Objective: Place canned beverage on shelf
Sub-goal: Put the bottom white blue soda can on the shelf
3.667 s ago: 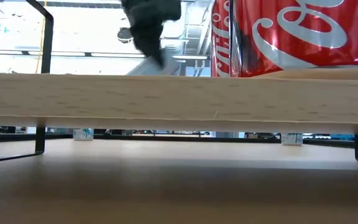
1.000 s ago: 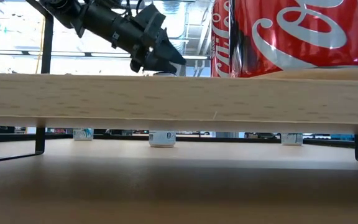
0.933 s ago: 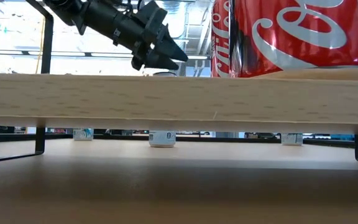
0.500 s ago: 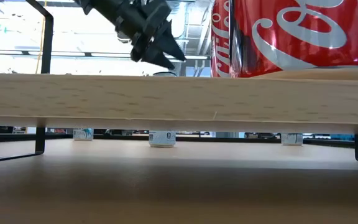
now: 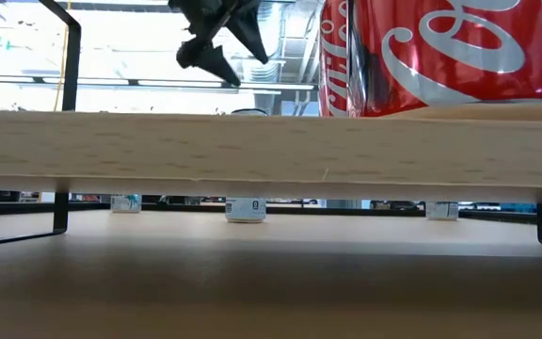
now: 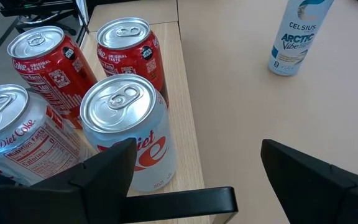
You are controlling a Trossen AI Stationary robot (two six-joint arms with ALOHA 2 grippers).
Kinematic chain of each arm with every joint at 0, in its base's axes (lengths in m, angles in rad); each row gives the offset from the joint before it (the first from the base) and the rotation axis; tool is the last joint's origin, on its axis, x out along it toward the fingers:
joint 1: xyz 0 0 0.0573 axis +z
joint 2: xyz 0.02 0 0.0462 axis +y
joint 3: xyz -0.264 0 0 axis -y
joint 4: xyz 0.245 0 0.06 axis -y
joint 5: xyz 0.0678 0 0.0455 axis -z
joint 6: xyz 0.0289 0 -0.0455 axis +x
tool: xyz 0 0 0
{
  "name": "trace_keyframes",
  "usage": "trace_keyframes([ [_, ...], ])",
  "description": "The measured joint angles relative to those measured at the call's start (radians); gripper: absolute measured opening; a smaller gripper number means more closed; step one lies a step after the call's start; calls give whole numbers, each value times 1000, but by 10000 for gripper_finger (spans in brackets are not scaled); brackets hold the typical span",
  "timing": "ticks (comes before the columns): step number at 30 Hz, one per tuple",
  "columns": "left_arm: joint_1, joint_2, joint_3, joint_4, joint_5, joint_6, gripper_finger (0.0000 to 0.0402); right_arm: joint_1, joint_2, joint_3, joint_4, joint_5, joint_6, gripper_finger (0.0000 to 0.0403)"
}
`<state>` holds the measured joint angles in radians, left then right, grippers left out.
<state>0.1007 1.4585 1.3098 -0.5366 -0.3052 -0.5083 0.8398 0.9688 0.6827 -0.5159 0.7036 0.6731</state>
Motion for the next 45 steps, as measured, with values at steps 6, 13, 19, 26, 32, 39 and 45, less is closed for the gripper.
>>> trace_keyframes([
  [6, 99, 16, 1, -12, 128, -120, 342, -6, 0, 0, 0, -1, 0, 369],
  [13, 121, 78, 18, -33, 206, -87, 338, -6, 0, 1, 1, 0, -29, 369],
  [19, 121, 243, 368, -304, 220, -33, 338, -23, 0, 1, 4, -6, -50, 369],
  [26, 96, 450, 779, -754, 70, -41, 338, -14, 0, 1, 2, -6, -46, 369],
  [32, 91, 516, 795, -793, 142, -114, 338, 10, 0, 1, -2, 1, -46, 369],
  [39, 98, 561, 796, -822, 119, -160, 338, 23, -1, 1, -2, 5, -46, 369],
  [45, 97, 591, 796, -864, 111, -172, 338, 22, 0, 0, 0, 8, -47, 369],
])
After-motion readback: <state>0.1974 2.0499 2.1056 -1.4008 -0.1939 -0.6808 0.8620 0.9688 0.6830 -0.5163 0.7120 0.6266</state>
